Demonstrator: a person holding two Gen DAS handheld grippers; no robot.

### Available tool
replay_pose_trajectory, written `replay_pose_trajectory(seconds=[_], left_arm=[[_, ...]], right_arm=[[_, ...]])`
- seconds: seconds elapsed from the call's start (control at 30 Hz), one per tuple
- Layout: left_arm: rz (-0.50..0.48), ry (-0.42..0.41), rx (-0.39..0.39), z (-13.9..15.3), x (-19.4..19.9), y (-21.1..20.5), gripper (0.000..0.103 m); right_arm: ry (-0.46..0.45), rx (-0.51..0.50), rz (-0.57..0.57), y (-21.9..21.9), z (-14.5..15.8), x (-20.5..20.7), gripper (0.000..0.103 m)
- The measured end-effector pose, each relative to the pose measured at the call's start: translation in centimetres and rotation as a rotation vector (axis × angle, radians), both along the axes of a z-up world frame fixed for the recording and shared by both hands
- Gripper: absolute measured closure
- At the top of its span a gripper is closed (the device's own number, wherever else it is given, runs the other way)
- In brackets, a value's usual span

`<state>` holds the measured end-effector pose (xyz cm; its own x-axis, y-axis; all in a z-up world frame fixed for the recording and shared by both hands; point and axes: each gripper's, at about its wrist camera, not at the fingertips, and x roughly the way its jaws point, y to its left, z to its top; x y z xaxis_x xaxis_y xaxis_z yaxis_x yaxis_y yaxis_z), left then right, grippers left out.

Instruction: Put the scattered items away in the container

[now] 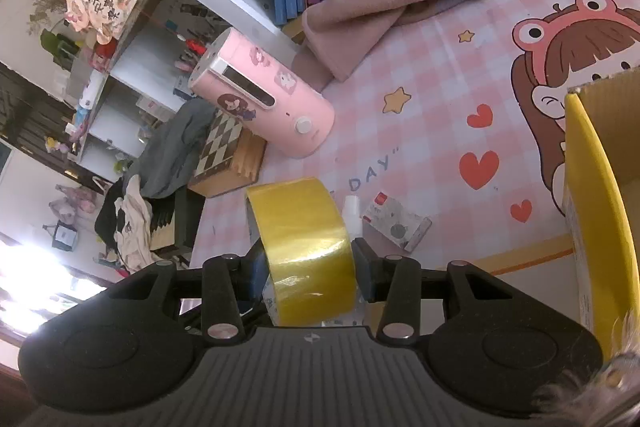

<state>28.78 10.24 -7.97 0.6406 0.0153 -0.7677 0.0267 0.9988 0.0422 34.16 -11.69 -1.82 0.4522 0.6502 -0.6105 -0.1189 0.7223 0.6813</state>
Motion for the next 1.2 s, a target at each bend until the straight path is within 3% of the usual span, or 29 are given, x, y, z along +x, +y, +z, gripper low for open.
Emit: replay_pose_trajectory(seconds=[0.43,0.8,1.2], left_arm=[[-0.007,-0.082,-0.033,4.1,-2.9,0.1,0.08],[0.021,-0.132,-0.093,6.9,-7.1,1.0,0.079],[0.052,-0.147,-0.178,7.9,-11.2,2.3,0.079]], right_arm=[[-0.028,-0.006,0.017,0.2,0.9,-2.0,0.062],[-0.117,-0.232,0.096,1.7,2.3,-5.1,0.062],[-0.168,-0.329,0.115,2.2,2.6,-9.4,0.062]])
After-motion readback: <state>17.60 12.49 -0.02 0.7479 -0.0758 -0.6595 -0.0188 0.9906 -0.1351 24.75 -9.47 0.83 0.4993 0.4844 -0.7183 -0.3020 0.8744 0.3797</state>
